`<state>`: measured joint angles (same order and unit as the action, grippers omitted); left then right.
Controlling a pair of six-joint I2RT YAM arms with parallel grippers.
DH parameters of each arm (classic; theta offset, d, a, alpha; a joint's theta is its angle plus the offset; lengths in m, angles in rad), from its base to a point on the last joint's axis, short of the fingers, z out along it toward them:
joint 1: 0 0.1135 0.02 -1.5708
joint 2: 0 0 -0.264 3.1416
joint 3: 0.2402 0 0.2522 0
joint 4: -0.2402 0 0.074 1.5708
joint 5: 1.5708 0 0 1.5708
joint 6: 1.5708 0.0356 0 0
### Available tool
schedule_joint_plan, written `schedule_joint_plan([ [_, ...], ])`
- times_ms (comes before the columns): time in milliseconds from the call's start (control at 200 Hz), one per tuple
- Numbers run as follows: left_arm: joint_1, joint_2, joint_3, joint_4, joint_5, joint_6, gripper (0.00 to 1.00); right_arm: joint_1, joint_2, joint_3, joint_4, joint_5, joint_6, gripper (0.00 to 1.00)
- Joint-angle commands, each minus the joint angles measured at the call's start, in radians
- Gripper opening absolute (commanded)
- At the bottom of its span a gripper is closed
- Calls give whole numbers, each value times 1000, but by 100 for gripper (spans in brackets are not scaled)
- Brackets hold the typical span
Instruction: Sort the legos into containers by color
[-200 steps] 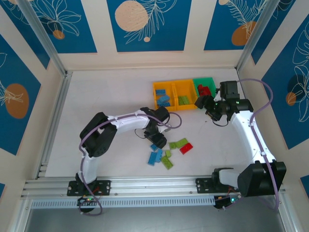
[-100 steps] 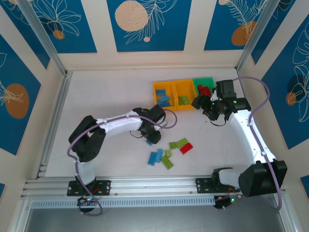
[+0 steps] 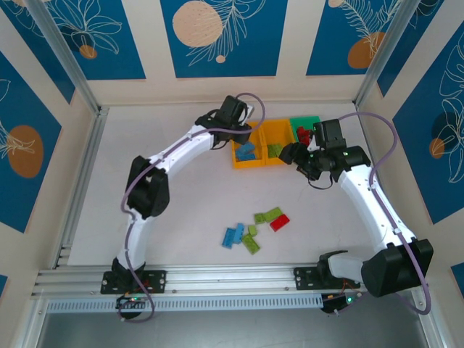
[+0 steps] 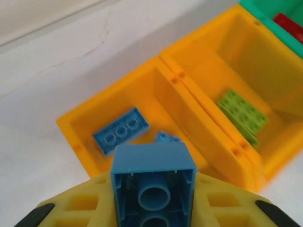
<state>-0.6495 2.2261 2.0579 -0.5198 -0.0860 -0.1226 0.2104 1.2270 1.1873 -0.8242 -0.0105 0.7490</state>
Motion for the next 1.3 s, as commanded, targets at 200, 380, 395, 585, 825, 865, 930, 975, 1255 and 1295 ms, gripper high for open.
schedule_joint_plan([
  [200,13,65,255,-87,-5,5,54,25,-40,-14,-69,45,51,71],
  [380,9,-165,46,-20,64,3,51,77,-66,-57,-123,46,107,71],
  [395,9,-198,5,-2,75,2,51,85,-69,-65,-128,49,117,71],
  [585,2,-618,-471,203,217,45,50,194,-73,-153,-205,89,227,72],
  [825,-40,-1008,-903,218,465,394,54,337,1,-314,-156,68,329,72],
  [865,-48,-1048,-960,210,494,446,57,337,23,-335,-132,60,326,73],
  [930,-66,-1096,-1040,194,549,541,62,335,63,-364,-80,54,301,73],
  [975,-81,-1121,-1085,197,555,579,64,328,100,-365,-60,49,291,73],
  [1255,-108,-1099,-1092,169,588,625,92,327,230,-379,7,122,275,66],
  [1295,-111,-1089,-1081,157,583,632,93,327,233,-392,7,132,281,64],
])
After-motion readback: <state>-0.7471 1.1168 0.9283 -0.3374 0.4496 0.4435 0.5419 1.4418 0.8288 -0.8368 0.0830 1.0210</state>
